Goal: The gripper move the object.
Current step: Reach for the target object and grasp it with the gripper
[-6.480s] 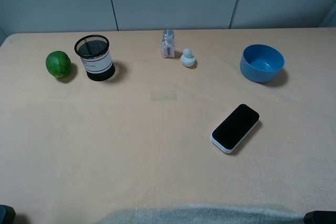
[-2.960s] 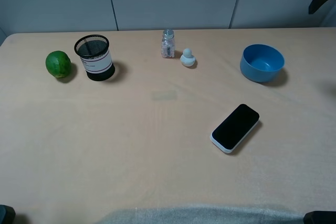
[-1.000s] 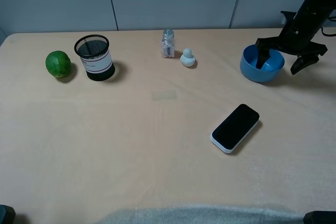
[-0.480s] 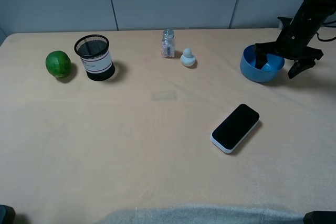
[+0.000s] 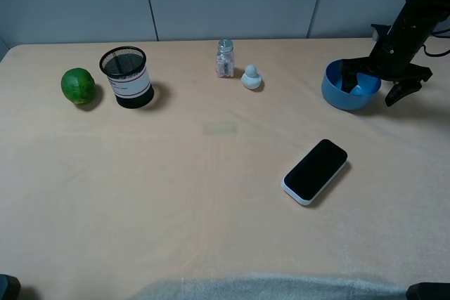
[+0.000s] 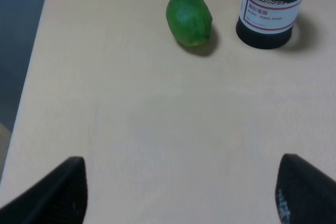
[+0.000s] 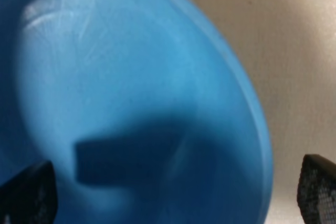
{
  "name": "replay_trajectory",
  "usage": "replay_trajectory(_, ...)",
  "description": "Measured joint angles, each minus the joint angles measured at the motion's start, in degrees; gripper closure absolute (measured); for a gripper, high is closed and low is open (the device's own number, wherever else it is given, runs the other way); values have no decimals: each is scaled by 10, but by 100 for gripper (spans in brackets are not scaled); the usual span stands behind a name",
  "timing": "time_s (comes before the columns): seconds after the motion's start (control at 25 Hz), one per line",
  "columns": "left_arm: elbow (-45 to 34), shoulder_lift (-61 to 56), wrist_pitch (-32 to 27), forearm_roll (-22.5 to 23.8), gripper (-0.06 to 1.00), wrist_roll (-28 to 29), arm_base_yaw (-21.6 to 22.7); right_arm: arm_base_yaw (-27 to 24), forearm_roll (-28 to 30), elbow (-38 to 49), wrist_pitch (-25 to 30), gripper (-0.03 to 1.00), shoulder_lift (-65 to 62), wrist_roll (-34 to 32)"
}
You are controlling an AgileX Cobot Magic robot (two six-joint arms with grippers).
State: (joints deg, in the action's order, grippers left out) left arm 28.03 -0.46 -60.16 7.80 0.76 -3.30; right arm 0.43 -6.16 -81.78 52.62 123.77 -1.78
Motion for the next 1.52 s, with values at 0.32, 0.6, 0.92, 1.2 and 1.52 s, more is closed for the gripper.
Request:
replay_trajectory(0.32,0,0,0,0,15,0,0,0,0,0,-1,27,5,0)
replay_trajectory(0.6,0,0,0,0,15,0,0,0,0,0,-1,27,13,0)
replay_trajectory(0.92,0,0,0,0,15,0,0,0,0,0,-1,35,13,0)
replay_trajectory(1.2,0,0,0,0,15,0,0,0,0,0,-3,57,13,0)
replay_trajectory(1.52,0,0,0,0,15,0,0,0,-1,-1,-4,89,13,21)
